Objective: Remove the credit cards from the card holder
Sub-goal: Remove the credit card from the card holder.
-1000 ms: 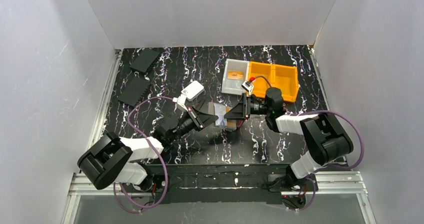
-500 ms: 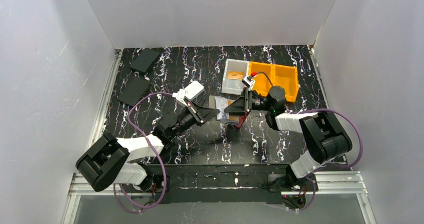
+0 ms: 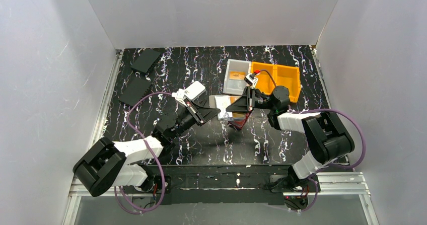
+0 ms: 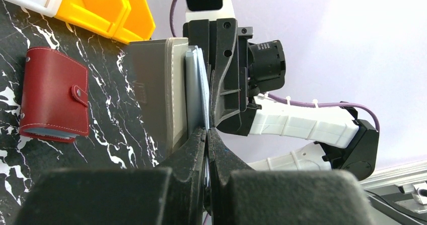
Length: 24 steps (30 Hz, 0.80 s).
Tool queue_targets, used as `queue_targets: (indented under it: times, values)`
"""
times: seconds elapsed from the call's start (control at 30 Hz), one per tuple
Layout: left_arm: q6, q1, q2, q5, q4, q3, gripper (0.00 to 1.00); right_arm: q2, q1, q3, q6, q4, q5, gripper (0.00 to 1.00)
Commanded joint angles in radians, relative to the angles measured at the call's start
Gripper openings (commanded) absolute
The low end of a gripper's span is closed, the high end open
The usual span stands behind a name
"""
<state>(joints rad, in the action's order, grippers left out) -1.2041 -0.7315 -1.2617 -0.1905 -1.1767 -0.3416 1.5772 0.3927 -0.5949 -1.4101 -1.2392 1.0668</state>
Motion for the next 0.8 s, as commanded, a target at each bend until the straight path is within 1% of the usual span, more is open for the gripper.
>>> queue_targets:
  times: [0.0, 0.27, 0.53, 0.77]
  values:
    - [0.017, -0.001, 0.042, 0.005, -0.015, 0.013, 0.00, -0.058, -0.018, -0.026, 0.034, -0.049, -0.009, 0.02]
    - [0.020, 0.008, 0.095, 0.030, -0.005, 0.046, 0.00, -0.114, -0.027, -0.004, 0.150, 0.096, -0.009, 0.01]
    - [0.010, 0.023, 0.134, 0.035, -0.011, 0.074, 0.00, -0.128, -0.038, 0.001, 0.167, 0.115, -0.010, 0.01]
    - [-0.010, 0.034, 0.136, 0.044, -0.060, 0.093, 0.00, -0.135, -0.040, 0.004, 0.190, 0.136, -0.008, 0.01]
